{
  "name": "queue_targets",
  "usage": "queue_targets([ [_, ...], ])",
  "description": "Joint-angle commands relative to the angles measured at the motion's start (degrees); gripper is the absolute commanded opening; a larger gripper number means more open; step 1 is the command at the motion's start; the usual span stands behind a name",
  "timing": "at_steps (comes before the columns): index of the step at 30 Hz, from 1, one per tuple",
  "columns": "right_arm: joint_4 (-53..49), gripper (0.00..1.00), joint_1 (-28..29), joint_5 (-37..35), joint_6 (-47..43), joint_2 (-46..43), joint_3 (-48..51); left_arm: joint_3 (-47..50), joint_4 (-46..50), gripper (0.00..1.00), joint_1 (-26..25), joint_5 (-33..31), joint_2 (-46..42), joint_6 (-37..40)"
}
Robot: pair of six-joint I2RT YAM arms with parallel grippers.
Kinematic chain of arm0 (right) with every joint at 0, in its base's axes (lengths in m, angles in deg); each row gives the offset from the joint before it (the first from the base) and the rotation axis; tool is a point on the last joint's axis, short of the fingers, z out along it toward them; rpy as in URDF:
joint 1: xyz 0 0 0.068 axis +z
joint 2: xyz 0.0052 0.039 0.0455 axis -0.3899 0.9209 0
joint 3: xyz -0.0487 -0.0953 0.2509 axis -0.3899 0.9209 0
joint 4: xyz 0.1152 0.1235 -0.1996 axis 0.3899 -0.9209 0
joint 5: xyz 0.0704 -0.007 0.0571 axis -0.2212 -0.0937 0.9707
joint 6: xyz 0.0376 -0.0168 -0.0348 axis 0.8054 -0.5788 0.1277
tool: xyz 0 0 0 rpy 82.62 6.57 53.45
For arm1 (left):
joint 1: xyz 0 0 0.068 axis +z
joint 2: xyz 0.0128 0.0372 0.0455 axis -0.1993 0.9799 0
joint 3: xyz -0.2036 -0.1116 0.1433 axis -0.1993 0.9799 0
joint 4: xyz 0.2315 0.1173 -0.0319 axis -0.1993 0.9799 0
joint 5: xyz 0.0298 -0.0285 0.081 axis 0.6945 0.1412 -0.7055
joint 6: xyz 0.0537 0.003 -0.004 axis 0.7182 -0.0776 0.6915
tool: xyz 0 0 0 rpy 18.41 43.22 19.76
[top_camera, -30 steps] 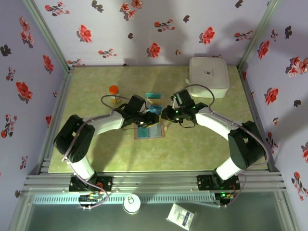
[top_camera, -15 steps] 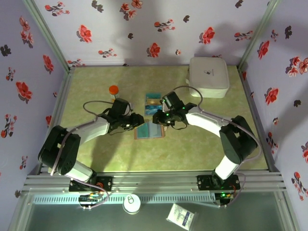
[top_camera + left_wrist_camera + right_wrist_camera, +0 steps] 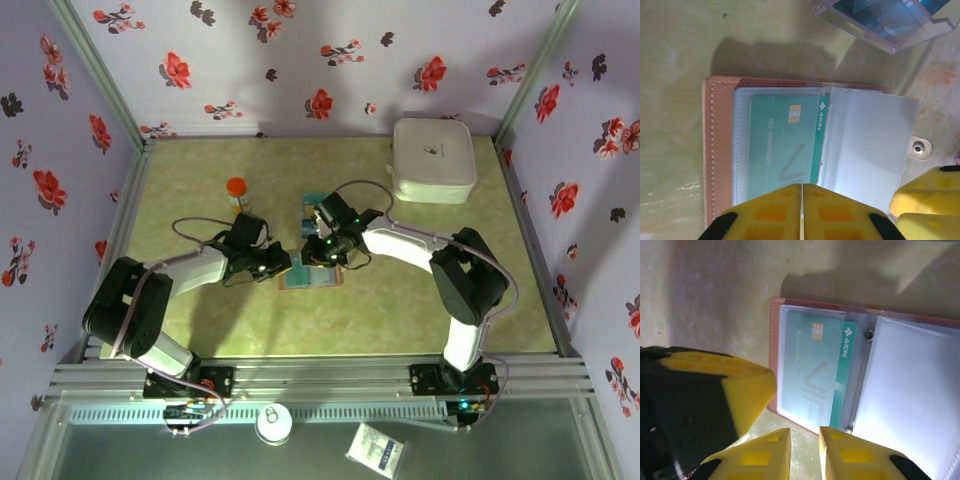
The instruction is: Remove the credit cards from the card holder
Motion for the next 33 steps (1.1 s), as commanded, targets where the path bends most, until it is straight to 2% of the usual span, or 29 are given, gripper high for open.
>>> queue_targets([
  [1, -1.57, 0.23, 0.44, 0.57, -1.03, 2.3, -0.73, -1.51, 2.82, 0.08, -0.04, -0.53, 1.26, 0.9],
  [9, -2.81, 0.22, -0.75, -2.94, -2.33, 3.31, 0.98, -1.57, 5.78, 0.06, -0.04, -2.2, 4.15, 1.54],
  [19, 0.42, 0.22, -2.88, -1.4, -2.63, 5.06, 5.1, -0.71, 7.81, 0.05, 0.05, -4.51, 3.97, 1.75],
  [26, 0.47, 0.19, -2.77, -2.96, -2.18, 5.0, 6.98, -0.2, 9.21, 0.05, 0.74, -4.95, 3.2, 2.54],
  [33, -0.51, 0.19, -1.77, -1.58, -1.03, 3.0, 6.26, -0.67, 12.09, 0.05, 1.87, -4.51, 0.45, 4.29],
])
